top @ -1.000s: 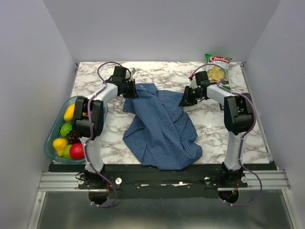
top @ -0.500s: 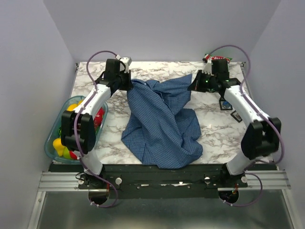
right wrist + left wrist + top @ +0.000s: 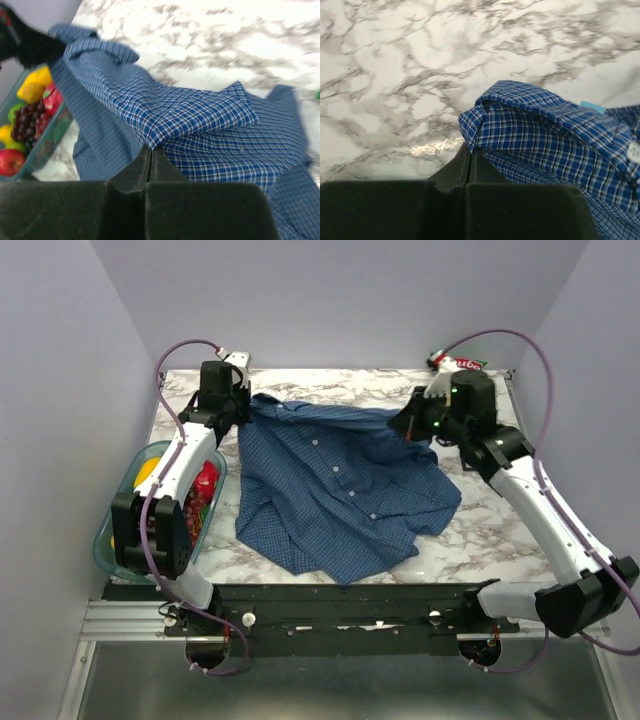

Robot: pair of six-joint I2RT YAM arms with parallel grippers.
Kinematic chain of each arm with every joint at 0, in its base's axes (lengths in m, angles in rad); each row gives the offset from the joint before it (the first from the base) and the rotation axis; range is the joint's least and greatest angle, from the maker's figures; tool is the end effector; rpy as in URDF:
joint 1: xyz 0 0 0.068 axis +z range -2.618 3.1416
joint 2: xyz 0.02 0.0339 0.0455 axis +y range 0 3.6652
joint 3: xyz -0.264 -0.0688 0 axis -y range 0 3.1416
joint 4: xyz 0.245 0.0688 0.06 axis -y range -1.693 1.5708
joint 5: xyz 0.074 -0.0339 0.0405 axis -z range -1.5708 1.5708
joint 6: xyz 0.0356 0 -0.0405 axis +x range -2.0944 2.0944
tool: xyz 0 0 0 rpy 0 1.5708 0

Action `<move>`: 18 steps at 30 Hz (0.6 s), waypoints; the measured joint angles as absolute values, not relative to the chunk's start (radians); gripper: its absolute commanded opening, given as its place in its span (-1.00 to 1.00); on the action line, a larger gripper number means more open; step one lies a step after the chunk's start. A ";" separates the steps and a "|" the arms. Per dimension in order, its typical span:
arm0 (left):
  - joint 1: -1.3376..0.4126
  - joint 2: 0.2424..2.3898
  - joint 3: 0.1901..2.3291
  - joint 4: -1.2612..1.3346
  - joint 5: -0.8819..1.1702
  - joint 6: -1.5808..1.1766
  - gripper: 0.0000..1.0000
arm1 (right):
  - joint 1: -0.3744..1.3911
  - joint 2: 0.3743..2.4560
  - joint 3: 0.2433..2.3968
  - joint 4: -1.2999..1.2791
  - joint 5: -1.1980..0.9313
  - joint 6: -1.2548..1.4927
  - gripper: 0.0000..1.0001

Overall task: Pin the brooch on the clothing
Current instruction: Flatten out the clothes at the center of the board.

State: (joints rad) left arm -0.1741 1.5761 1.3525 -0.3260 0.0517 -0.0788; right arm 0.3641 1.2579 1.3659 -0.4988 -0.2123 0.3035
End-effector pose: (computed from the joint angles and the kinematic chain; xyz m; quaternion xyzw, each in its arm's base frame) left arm 0.3612 -0.0654 0.3245 0.0542 0.8706 -0.0840 0.4818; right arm 0.2556 0.1055 0.4093 -0.0840 0.8241 0.2644 0.4938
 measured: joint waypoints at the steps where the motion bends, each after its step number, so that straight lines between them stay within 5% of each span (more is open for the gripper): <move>1: -0.156 1.600 1.363 -0.333 0.038 -0.077 -1.00 | 0.393 1.277 1.354 -0.493 -0.211 0.310 -0.89; 2: -0.136 1.622 1.366 -0.338 0.028 -0.075 -1.00 | 0.422 1.309 1.345 -0.488 -0.215 0.316 -0.78; 6: -0.099 1.667 1.364 -0.357 0.006 -0.071 -1.00 | 0.519 1.472 1.327 -0.458 -0.236 0.355 0.21; 9: -0.101 1.679 1.365 -0.369 -0.010 -0.067 -1.00 | 0.570 1.571 1.312 -0.458 -0.262 0.374 0.59; 18: -0.107 1.696 1.365 -0.384 -0.010 -0.060 -1.00 | 0.456 1.547 1.333 -0.472 -0.247 0.383 0.69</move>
